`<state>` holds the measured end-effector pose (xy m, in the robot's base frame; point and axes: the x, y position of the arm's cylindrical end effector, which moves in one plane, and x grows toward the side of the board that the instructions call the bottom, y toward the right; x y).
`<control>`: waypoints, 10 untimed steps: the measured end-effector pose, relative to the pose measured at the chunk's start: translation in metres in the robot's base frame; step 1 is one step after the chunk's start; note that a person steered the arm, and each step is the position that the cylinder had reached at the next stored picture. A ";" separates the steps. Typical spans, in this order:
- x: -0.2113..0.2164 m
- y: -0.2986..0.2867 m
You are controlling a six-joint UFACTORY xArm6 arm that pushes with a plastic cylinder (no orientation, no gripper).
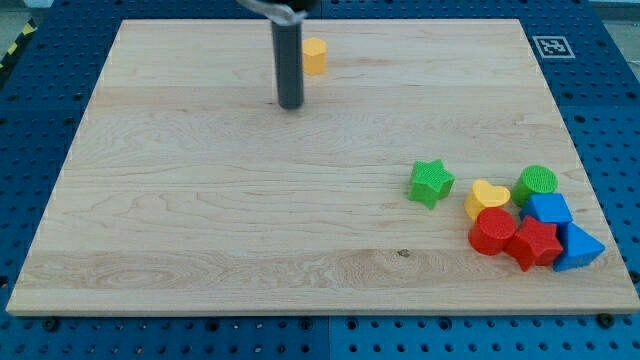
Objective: Move the hexagon to the bottom right
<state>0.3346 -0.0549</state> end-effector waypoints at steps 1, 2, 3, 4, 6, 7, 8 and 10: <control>-0.064 -0.015; -0.070 0.019; -0.062 0.052; -0.054 0.061; -0.076 0.068; -0.070 0.069; -0.044 0.082; -0.031 0.097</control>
<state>0.3035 0.0418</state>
